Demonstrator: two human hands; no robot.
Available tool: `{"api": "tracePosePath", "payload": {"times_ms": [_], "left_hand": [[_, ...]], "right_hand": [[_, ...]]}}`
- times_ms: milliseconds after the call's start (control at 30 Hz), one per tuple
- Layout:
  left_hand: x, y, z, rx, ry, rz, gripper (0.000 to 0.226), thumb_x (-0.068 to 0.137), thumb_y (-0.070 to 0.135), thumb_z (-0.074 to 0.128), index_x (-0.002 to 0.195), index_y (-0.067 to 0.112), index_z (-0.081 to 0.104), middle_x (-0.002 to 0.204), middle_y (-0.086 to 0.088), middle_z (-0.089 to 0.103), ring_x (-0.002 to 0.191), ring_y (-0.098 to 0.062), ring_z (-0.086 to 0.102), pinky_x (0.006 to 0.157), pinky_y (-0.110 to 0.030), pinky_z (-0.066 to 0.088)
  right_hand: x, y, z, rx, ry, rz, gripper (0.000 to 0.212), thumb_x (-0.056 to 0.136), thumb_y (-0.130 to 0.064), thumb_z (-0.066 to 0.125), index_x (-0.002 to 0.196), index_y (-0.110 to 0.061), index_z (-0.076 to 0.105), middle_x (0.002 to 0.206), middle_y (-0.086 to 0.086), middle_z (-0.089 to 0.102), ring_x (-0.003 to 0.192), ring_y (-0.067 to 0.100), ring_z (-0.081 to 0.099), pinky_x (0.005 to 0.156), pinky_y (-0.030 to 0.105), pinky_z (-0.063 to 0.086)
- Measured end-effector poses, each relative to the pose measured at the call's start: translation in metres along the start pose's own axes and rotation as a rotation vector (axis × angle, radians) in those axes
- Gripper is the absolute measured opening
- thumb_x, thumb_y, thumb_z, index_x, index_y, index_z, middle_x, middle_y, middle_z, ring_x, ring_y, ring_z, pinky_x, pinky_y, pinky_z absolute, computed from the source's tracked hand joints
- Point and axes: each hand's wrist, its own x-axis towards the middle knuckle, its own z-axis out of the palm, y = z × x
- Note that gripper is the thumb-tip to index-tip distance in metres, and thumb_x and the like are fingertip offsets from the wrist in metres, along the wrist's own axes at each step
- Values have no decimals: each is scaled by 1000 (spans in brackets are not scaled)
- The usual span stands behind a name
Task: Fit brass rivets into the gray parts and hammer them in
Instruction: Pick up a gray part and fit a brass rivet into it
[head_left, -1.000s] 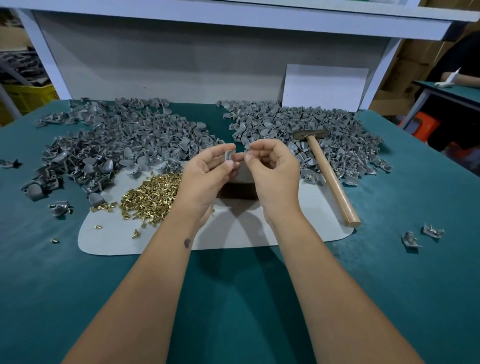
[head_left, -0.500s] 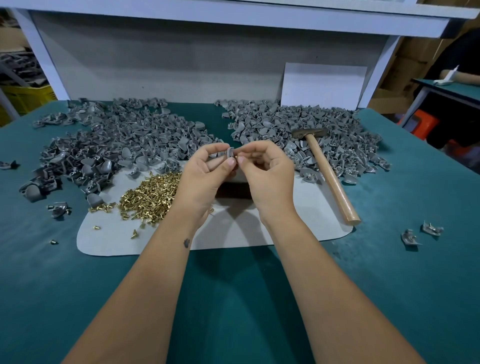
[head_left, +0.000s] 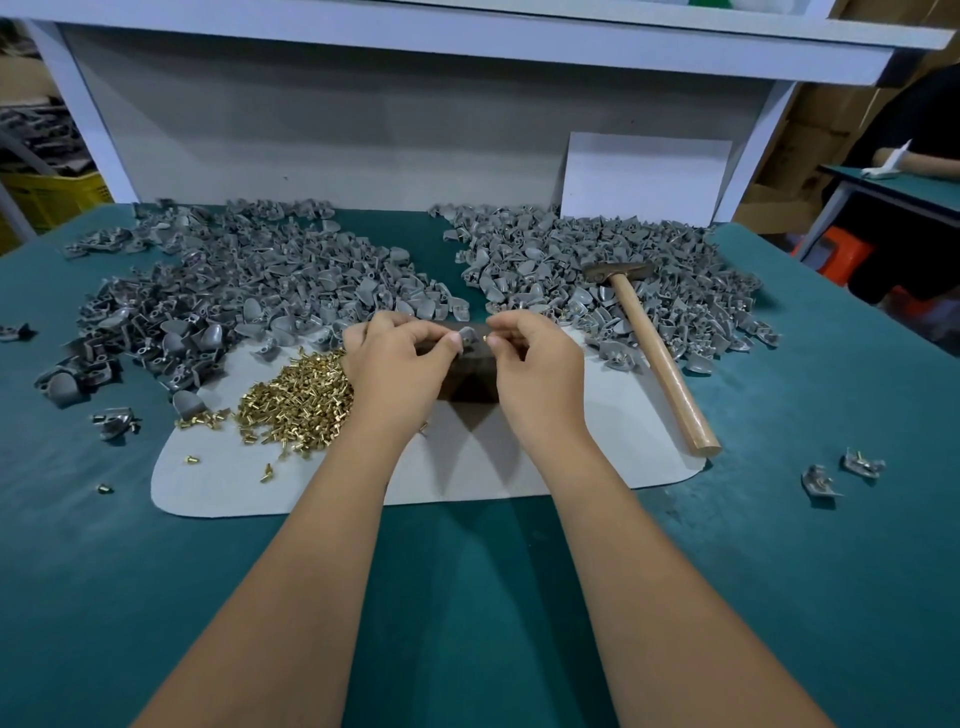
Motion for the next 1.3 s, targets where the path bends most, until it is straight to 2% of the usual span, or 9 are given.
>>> {"api": "tracePosePath", "payload": {"times_ms": [100,200,300,467,567,767,867,1200,1300], "left_hand": [[3,-1,4,100,26,31,15,92,43,63,99,34,73,118,5,58,126,-23,31,99,-34,21],[7,-2,3,111,76,58,13,92,42,62,102,37,68,110,13,64,123,-22,34,90,-32,19],[7,-3,2,32,107,83,14,92,34,63,105,39,65,98,19,65,119,-18,35,94,-35,23],[4,-1,2,23,115,197,19,89,20,65,89,38,67,81,25,52,114,-15,42,102,-36,28],[3,-1,1,-4,94,191,21,87,16,63,89,34,72,86,20,52,118,-17,45,107,-47,34],[-4,-2,-1,22,22,207,23,86,20,66,103,33,74,118,-2,62,128,-20,36,110,-38,26],[-4,-3,-1,45,29,245,19,89,21,67,104,31,75,110,4,66,125,-19,37,109,-42,27],[7,-3,-6,181,-106,269,19,90,33,62,101,46,70,87,31,50,119,-12,27,79,-25,7],[10,-3,-5,115,-157,208,22,89,30,64,100,48,69,92,29,55,124,-16,31,95,-30,14]], "right_hand": [[3,3,1,-89,-19,-92,16,88,-3,60,95,-13,70,92,-4,64,90,11,55,74,9,36],[5,5,3,-135,-39,-134,11,89,-4,59,91,-11,68,90,-4,58,91,14,51,74,16,34],[6,6,6,-149,-22,-166,8,91,-5,57,89,-10,63,90,-4,55,92,16,49,78,26,39],[4,5,10,-149,-41,-170,7,92,-8,54,92,-12,60,87,0,64,87,24,56,85,47,43],[2,4,9,-135,-52,-161,7,92,-9,54,91,-13,60,87,-1,65,89,23,57,88,47,42],[1,2,2,-73,-85,-79,12,93,-11,54,88,-20,58,89,-4,63,91,18,56,84,40,47],[2,4,0,-109,-80,-101,13,93,-9,54,86,-19,59,89,-5,61,93,19,53,83,38,45],[2,4,-1,-92,-55,-134,10,92,-10,56,87,-13,64,87,-7,59,93,20,50,79,29,38],[2,4,-1,-83,-49,-118,12,94,-15,55,85,-13,63,85,-7,58,91,19,51,77,29,38]]}}
